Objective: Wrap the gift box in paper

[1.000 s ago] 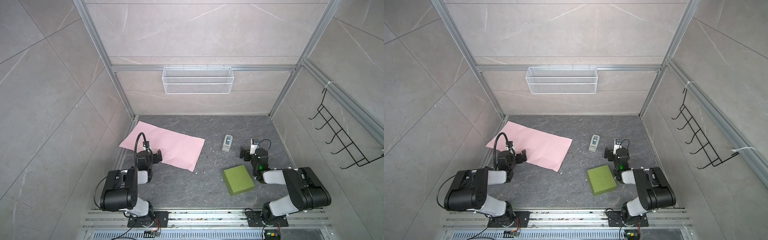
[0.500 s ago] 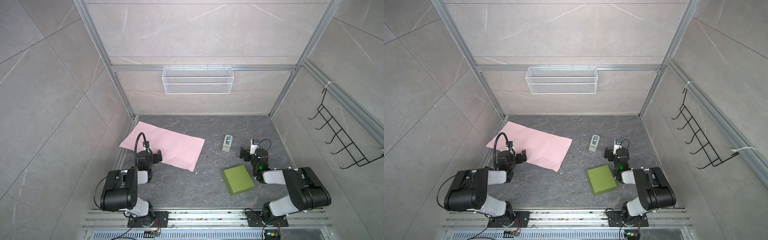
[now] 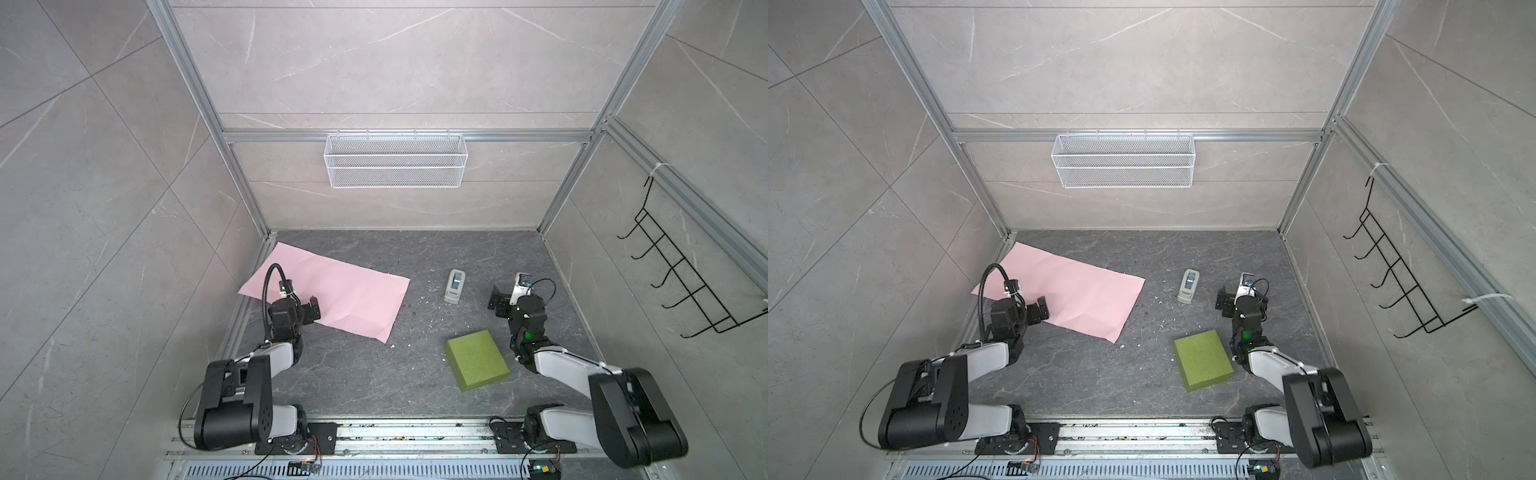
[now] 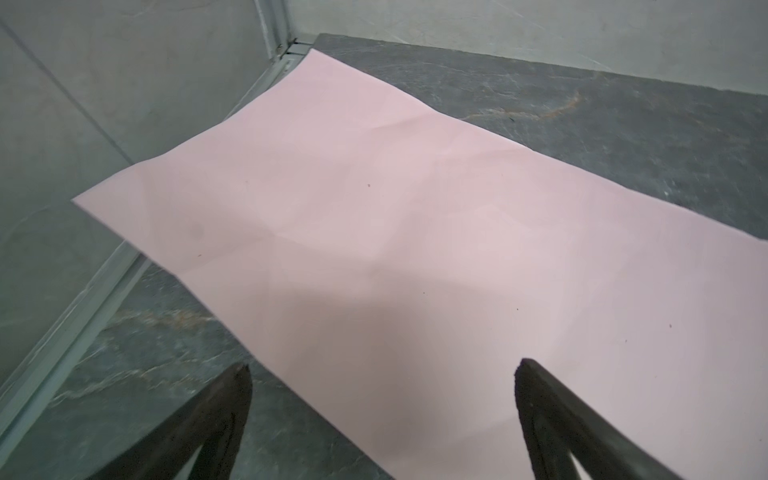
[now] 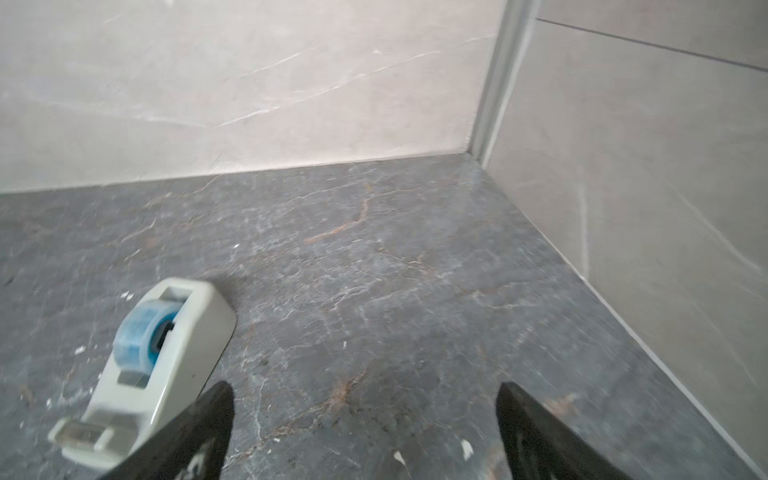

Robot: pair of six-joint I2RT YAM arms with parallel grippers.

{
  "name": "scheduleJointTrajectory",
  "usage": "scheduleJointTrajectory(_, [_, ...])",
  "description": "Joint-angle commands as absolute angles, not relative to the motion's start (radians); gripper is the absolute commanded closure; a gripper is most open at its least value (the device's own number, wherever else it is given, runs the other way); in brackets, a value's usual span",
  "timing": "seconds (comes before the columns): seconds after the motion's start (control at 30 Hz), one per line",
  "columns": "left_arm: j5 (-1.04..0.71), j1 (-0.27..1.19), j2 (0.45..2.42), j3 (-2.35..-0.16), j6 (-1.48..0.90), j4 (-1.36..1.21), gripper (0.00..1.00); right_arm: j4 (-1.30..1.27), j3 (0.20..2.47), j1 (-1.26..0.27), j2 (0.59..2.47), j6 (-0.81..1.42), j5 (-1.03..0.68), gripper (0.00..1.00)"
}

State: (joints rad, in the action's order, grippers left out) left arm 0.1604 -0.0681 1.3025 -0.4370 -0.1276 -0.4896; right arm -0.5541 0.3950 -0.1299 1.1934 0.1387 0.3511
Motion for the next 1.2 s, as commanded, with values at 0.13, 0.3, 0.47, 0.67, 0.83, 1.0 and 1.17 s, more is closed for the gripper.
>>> scheduleJointTrajectory(0.13, [-0.016,-0.074,1.158,-0.531,-0.505,-0.243,0.03,0.06,0.709,-0.256,1.161,0.377,-0.021,0.15])
scheduleJointTrajectory(0.3, [-0.249,0.042,1.206,-0.563,-0.59,-0.231,0.11,0.263,0.874,-0.6,1.301,0.34,-0.043,0.15])
scheduleJointTrajectory(0.47, [-0.217,0.206,1.309,-0.674,-0.515,-0.044,0.13,0.256,0.939,-0.792,1.417,0.343,-0.191,0.15])
scheduleJointTrajectory(0.67, [-0.227,0.193,1.457,-0.76,-0.499,0.009,0.2,0.123,0.994,-0.867,1.603,0.482,-0.251,0.21])
scheduleJointTrajectory(0.83, [-0.277,0.252,1.575,-0.824,-0.479,0.034,0.27,0.167,1.044,-0.839,1.654,0.506,-0.179,0.21])
scheduleJointTrajectory(1.0, [-0.273,0.262,1.643,-0.805,-0.481,0.015,0.27,0.085,1.063,-0.779,1.732,0.649,-0.21,0.25])
scheduleJointTrajectory(1.17, [-0.285,0.295,1.628,-0.74,-0.511,-0.023,0.27,-0.001,1.076,-0.716,1.807,0.764,-0.261,0.31])
